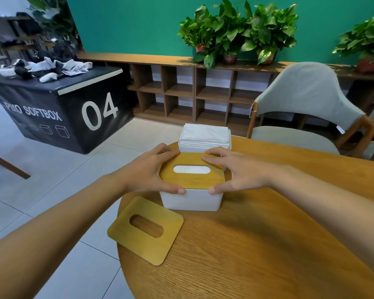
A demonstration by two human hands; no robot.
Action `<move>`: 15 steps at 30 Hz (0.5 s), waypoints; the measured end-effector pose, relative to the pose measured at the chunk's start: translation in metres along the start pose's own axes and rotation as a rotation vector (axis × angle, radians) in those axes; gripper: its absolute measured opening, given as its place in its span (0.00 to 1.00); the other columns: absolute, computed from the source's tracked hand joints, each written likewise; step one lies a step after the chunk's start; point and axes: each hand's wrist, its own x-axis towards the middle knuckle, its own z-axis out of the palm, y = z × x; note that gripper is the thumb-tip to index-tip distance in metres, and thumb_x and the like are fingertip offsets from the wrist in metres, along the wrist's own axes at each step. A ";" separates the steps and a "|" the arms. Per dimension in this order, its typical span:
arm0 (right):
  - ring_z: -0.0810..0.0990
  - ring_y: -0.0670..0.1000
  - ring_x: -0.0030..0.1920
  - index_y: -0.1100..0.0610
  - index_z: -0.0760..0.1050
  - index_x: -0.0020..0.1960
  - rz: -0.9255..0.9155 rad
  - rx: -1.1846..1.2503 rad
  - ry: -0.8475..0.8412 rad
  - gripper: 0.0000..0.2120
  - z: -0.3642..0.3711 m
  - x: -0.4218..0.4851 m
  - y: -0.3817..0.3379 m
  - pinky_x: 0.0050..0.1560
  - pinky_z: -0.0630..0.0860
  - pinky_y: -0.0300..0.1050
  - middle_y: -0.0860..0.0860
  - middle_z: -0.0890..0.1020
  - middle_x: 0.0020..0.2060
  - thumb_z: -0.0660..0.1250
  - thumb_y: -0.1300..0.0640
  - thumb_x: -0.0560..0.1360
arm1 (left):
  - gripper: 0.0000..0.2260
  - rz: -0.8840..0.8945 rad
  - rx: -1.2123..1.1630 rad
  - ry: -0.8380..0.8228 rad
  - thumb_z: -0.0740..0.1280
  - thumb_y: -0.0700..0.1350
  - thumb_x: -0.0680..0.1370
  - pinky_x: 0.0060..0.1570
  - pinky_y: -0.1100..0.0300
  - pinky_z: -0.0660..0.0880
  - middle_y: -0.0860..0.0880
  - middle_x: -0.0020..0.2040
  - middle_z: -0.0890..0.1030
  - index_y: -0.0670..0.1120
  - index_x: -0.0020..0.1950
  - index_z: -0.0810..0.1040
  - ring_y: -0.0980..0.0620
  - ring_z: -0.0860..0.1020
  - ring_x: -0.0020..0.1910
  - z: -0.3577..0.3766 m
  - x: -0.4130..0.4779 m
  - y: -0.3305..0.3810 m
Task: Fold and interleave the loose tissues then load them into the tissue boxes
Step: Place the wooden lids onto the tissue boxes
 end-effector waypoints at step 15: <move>0.30 0.40 0.77 0.42 0.35 0.81 0.060 -0.148 0.058 0.37 0.030 -0.006 -0.010 0.80 0.42 0.50 0.39 0.32 0.79 0.43 0.28 0.79 | 0.38 -0.081 0.181 -0.110 0.46 0.70 0.82 0.82 0.48 0.40 0.56 0.84 0.34 0.55 0.83 0.32 0.55 0.37 0.83 0.012 -0.010 0.021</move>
